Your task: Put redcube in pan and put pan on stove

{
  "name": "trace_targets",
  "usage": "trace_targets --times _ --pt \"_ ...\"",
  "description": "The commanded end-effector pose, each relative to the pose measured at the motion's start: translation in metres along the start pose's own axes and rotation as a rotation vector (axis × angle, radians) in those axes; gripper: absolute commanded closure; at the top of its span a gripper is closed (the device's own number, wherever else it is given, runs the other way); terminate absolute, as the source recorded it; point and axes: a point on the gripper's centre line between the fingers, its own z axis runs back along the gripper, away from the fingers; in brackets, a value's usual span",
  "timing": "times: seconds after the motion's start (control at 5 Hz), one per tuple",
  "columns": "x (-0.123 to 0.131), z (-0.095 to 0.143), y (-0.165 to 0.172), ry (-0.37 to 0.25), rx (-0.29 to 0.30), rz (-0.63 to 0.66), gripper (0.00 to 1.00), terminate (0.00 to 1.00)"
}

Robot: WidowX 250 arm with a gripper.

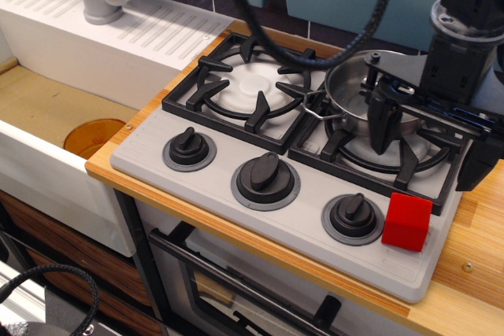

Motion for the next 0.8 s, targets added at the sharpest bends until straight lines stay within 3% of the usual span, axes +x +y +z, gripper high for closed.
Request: trace_targets --times 0.0,0.6 --pt "0.0 0.0 0.0 0.0 0.0 0.0 0.0 0.0" --pt "0.003 -0.029 -0.002 -0.047 -0.023 -0.005 0.0 0.0"
